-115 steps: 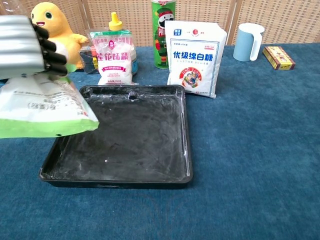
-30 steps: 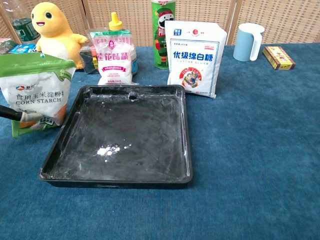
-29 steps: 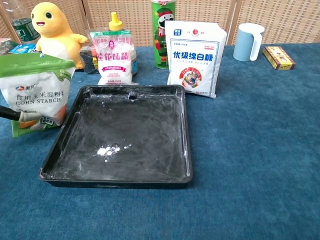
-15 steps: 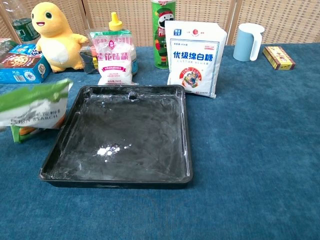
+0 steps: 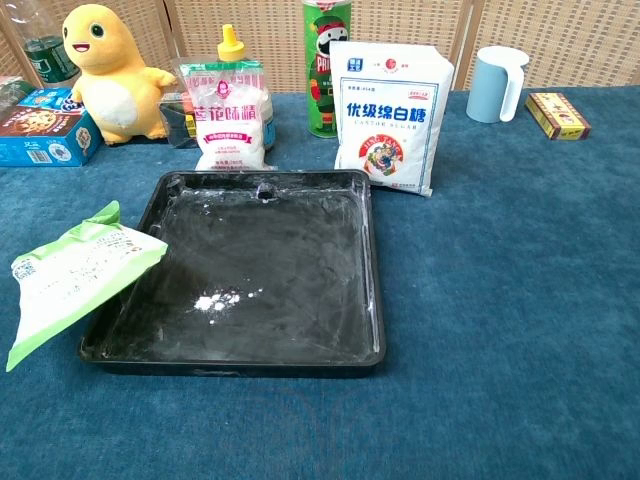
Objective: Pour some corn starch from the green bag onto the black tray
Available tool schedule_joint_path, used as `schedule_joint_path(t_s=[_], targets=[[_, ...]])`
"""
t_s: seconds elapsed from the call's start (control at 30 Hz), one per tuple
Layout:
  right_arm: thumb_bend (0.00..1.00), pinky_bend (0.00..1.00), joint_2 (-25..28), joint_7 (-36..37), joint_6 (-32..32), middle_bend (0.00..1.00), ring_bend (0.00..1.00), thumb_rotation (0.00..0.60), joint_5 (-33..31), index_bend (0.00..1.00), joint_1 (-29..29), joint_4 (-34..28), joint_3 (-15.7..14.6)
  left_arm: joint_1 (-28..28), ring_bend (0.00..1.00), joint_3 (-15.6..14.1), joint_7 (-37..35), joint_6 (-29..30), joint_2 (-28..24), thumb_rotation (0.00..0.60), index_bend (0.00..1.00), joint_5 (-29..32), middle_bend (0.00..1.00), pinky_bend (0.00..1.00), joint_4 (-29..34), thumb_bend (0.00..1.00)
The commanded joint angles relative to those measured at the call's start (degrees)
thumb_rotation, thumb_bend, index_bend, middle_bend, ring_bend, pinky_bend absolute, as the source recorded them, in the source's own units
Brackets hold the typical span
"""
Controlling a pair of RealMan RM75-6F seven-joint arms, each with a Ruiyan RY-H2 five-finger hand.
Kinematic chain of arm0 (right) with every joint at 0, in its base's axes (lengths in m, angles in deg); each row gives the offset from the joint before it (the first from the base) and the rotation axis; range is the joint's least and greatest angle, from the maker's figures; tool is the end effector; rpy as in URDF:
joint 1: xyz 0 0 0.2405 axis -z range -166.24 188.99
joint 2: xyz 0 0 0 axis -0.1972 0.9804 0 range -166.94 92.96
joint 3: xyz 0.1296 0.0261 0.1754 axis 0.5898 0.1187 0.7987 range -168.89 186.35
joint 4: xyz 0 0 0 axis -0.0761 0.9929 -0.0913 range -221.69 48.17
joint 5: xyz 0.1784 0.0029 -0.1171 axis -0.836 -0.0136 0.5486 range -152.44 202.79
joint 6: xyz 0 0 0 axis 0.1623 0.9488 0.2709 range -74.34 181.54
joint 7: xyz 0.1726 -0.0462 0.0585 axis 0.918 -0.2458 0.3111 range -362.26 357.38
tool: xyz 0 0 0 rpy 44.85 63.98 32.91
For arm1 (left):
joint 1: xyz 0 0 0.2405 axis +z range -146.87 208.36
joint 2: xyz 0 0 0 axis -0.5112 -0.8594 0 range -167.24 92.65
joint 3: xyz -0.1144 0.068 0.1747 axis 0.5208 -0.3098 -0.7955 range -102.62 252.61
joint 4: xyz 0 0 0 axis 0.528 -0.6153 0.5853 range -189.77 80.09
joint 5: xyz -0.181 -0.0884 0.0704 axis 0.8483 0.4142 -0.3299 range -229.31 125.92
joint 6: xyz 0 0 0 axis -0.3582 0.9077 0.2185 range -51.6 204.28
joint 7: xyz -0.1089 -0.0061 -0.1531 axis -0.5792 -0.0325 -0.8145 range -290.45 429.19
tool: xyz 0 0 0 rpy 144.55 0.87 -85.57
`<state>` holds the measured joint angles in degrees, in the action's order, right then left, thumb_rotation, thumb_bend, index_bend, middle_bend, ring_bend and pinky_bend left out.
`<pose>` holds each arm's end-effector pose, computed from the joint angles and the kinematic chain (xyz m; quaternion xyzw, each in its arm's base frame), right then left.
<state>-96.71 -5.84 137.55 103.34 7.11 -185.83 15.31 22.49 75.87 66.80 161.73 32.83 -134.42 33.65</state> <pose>-0.2821 -0.2305 0.1672 0.5487 -0.4032 0.3736 0.6299 -0.2806 0.2319 0.1137 -0.5785 -0.4155 -0.4105 0.5693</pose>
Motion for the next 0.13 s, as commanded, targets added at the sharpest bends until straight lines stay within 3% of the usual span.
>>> schedule_joint_path(t_s=[0.03,0.13], targets=[[0.03,0.04,-1.39,-1.43,2.85,0.00,0.02,0.543,0.37,0.09,0.59,0.94,1.00,1.41,0.00,0.30,1.50,1.24,-1.82,0.600,0.00,1.16,0.00,0.13,1.69,0.00],[0.03,0.04,-2.42,-2.13,4.84,0.00,0.02,0.544,0.85,0.09,1.01,1.52,1.48,2.20,0.00,0.24,2.70,2.09,-2.69,0.600,0.00,1.06,0.00,0.12,2.43,0.00]])
